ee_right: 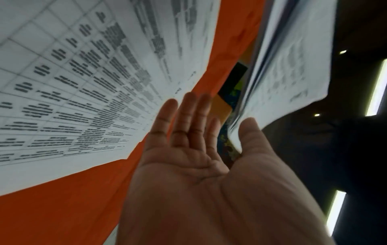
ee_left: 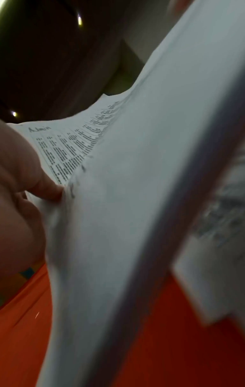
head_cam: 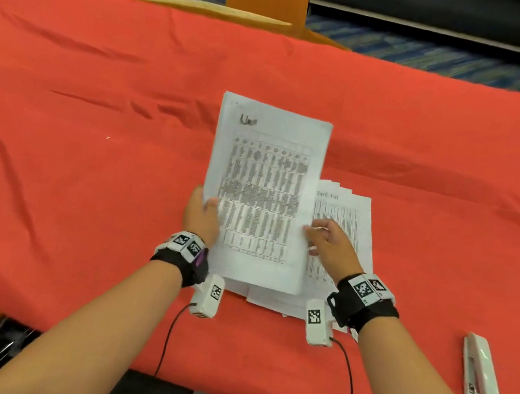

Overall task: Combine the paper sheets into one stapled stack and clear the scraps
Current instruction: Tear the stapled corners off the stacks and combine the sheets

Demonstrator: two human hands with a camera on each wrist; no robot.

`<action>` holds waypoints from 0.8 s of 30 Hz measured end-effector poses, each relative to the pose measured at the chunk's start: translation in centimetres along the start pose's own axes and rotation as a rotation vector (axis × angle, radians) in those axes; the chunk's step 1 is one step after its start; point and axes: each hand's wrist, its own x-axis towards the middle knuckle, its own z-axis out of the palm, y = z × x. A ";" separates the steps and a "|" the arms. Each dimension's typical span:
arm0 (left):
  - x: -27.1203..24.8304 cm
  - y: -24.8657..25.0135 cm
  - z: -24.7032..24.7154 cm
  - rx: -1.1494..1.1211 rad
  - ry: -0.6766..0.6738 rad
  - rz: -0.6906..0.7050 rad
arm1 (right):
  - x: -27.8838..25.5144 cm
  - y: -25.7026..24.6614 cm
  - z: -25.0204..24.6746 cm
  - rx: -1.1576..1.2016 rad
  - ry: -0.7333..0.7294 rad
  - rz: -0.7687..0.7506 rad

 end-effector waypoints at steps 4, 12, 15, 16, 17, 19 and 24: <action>3.6 -2.1 -6.7 0.126 0.048 -0.108 | 1.7 2.9 -1.1 -0.308 0.131 0.172; 9.7 -11.0 -17.2 0.471 0.020 -0.324 | 2.3 8.4 -4.4 -0.676 0.491 0.618; 10.5 -13.7 -17.9 0.540 -0.047 -0.372 | 2.5 9.3 -4.5 -0.666 0.484 0.668; 10.7 -14.3 -17.8 0.558 -0.081 -0.383 | 2.6 9.4 -4.6 -0.645 0.487 0.680; 11.0 -14.6 -17.7 0.573 -0.111 -0.395 | 2.6 9.4 -4.7 -0.615 0.490 0.689; 10.9 -14.0 -17.2 0.601 -0.130 -0.430 | 2.4 9.3 -5.0 -0.547 0.486 0.679; 9.6 -9.9 -15.2 0.755 0.025 -0.401 | 1.8 9.2 -5.3 -0.492 0.479 0.559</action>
